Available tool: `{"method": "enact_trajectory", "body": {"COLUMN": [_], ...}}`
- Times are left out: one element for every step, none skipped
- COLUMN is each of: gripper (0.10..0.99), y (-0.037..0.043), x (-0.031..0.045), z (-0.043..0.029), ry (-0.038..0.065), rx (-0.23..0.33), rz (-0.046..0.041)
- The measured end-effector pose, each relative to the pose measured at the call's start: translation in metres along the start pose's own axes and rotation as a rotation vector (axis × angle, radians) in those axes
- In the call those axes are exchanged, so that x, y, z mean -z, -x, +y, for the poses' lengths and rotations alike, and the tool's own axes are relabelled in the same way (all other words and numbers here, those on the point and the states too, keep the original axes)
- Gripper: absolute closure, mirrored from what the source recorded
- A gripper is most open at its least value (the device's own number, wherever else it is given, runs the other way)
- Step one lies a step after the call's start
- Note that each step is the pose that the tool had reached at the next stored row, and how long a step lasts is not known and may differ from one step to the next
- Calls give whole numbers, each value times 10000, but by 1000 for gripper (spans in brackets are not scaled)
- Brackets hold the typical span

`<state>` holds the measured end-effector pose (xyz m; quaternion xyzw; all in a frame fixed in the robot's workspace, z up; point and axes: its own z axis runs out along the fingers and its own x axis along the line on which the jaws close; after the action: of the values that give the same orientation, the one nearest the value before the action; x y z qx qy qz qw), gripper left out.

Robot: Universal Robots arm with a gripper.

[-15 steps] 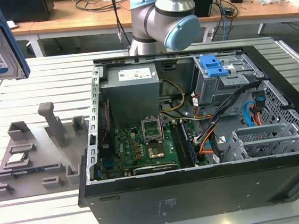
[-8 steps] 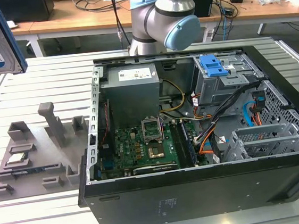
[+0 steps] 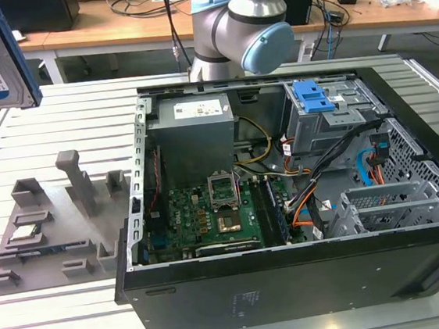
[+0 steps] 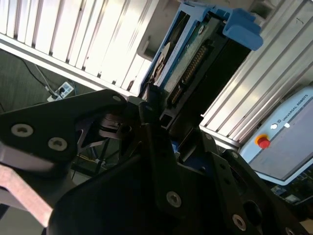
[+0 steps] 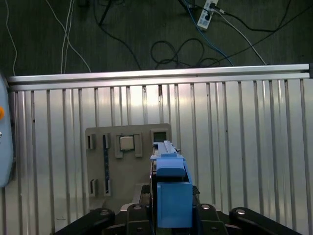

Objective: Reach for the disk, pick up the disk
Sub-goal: 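Pick up the disk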

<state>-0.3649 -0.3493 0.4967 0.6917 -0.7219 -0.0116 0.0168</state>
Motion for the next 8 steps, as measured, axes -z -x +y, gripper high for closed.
{"method": "enact_trajectory", "body": {"gripper": [722,722,722,722,722,722,722,722], "y": [1,1,2,3,4,5,7,8], "x": [0,1,1,2,3,4,6,7], "z": [-16,-33,-50,-76,-103,-122,-155,-178], "ry": [-1,-1,-2,-2,-3,-3,-3,-3], "rx": [0,-1,-1,-2,-2,-2,-2,-2], "rz": [2,8,10,20,30,38,47,53]}}
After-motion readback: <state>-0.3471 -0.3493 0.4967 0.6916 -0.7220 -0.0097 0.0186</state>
